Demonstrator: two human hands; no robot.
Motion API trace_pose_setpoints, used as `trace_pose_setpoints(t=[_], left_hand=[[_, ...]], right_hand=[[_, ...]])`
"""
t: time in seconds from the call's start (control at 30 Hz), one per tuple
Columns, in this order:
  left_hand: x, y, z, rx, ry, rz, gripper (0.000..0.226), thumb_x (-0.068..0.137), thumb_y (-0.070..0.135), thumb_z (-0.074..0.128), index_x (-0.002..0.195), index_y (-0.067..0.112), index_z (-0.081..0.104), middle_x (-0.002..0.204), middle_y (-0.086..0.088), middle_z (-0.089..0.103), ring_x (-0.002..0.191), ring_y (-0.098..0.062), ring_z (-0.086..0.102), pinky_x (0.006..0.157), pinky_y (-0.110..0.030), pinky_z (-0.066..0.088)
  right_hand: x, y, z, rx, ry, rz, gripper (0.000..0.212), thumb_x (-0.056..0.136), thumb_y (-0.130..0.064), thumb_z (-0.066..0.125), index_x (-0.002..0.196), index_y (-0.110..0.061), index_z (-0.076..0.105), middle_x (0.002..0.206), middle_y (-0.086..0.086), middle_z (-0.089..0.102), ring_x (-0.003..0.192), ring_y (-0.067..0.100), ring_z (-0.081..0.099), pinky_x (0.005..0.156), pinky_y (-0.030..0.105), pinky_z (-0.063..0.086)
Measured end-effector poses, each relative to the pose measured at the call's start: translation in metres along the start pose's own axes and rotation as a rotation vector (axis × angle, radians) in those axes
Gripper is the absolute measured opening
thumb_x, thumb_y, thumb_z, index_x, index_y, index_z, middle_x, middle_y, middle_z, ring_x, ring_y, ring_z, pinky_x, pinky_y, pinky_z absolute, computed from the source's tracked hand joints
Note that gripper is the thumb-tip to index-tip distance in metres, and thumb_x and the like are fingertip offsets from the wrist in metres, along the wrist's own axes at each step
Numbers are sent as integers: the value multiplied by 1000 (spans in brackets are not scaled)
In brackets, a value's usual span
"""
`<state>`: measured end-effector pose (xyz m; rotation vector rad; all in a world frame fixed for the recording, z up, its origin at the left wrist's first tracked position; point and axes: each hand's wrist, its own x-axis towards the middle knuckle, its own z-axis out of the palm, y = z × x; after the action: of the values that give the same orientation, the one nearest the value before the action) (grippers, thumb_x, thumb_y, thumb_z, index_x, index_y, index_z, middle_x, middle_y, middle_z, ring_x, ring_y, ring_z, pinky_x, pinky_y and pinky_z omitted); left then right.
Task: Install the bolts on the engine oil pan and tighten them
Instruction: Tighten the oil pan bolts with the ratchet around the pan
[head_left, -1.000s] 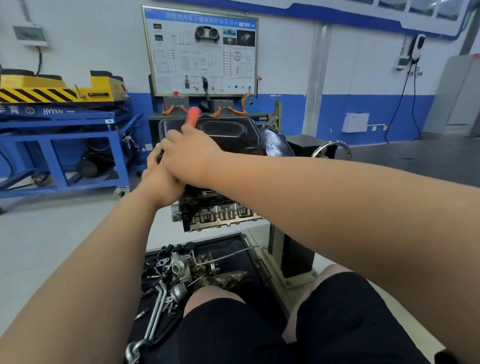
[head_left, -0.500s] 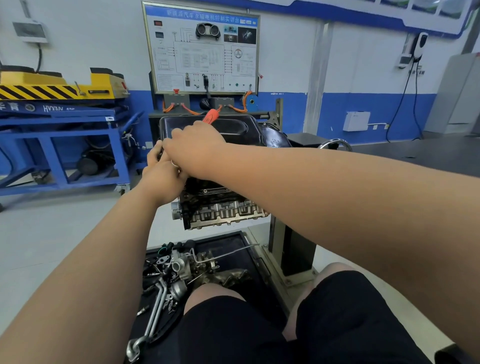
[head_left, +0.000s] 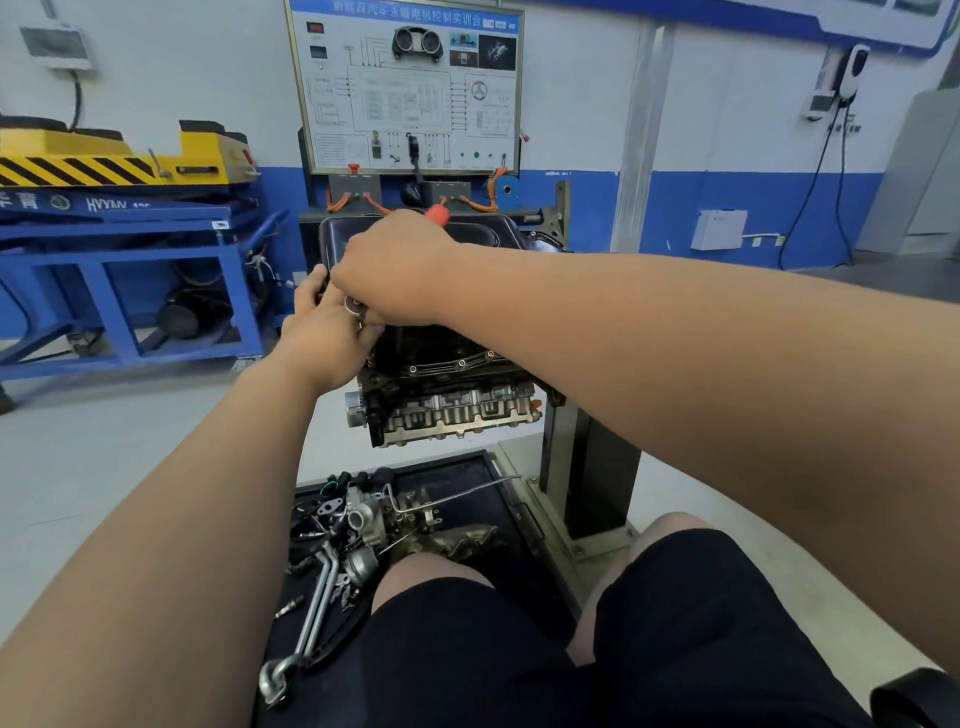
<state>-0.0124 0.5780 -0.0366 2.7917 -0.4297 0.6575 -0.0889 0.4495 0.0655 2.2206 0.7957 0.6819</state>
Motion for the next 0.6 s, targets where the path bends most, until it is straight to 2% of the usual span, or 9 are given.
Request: trace_pose_setpoints(t=[0.07,0.2,0.27,0.47,0.6], left_hand=[[1,0,1,13,-9,-8,45,99,42,34,120,14,62,160,7,6,142,-19,-7,99,-54,36],[-1,3,0,9,-9,-13,46,99,43,33,121,15,62,160,5,8,142,-20,-7,99,-53,35],[-2,3,-1,0,-8,-6,45,99,43,33,125,16,59,160,5,7,142,-21,-7,100,-53,35],[-3,4,0,-18,12,7,44,98,34,35,138,19,44,160,6,4,143,-22,-5,104,-55,28],[-3,5,-1,4,0,7,43,98,33,35,136,18,47,160,5,3,143,-23,-5,103,-56,31]], right_hand=[[1,0,-2,-12,-6,10,10,91,-21,54,85,-19,46,81,0,42,65,21,41,46,28,21],[3,-3,-2,38,8,60,18,90,-22,55,83,-20,39,74,-2,36,57,17,34,53,31,31],[3,-4,0,71,19,89,17,90,-24,54,82,-20,40,76,-2,39,55,17,35,49,30,29],[-3,-8,7,128,30,153,15,91,-36,53,85,-25,44,87,-2,44,69,20,48,48,30,25],[-2,-9,10,168,12,172,13,91,-39,53,96,-27,54,92,-2,47,72,20,47,51,31,29]])
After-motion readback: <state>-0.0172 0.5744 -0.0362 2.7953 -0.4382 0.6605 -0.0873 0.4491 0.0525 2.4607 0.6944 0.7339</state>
